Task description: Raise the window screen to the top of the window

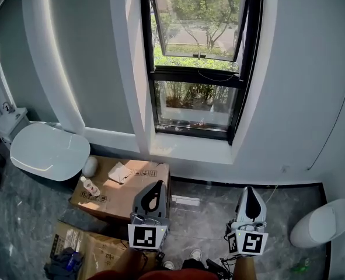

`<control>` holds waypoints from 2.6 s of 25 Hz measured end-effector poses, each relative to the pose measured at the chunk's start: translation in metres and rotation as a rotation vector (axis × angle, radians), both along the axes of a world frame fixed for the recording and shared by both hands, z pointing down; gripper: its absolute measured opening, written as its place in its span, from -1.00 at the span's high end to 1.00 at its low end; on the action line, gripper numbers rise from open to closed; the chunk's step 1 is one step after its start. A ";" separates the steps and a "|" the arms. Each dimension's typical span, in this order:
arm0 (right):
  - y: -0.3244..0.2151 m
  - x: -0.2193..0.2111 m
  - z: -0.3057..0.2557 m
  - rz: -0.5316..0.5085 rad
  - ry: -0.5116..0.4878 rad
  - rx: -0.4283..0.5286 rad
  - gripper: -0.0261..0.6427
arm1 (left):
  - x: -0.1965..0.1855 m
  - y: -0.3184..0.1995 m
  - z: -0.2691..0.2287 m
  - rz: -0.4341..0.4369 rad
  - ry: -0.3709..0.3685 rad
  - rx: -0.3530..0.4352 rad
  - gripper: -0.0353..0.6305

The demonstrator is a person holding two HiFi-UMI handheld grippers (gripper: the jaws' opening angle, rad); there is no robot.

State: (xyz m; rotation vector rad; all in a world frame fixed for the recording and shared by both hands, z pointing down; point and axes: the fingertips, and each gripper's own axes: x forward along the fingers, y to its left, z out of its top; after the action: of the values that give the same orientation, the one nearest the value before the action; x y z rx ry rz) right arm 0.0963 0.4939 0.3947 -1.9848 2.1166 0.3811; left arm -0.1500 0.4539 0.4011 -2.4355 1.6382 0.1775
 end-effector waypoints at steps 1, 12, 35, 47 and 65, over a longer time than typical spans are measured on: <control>-0.003 0.004 0.001 -0.001 0.004 0.002 0.89 | 0.004 -0.003 -0.002 -0.002 0.004 0.005 0.88; -0.044 0.062 0.002 -0.018 0.048 0.003 0.89 | 0.062 -0.046 -0.002 -0.029 0.013 0.001 0.88; -0.145 0.104 0.018 -0.039 0.044 -0.014 0.89 | 0.097 -0.137 0.012 -0.070 0.009 -0.009 0.88; -0.239 0.075 0.009 -0.010 0.050 0.015 0.89 | 0.068 -0.231 0.019 -0.078 -0.005 -0.032 0.88; -0.372 0.020 -0.005 0.056 0.080 0.023 0.89 | 0.010 -0.374 0.012 -0.032 0.045 -0.023 0.88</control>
State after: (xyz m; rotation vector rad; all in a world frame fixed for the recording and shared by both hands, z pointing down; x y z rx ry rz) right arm 0.1165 0.1220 0.3899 -2.0516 2.0967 0.5001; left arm -0.1397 0.0797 0.4129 -2.4372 1.7059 0.2108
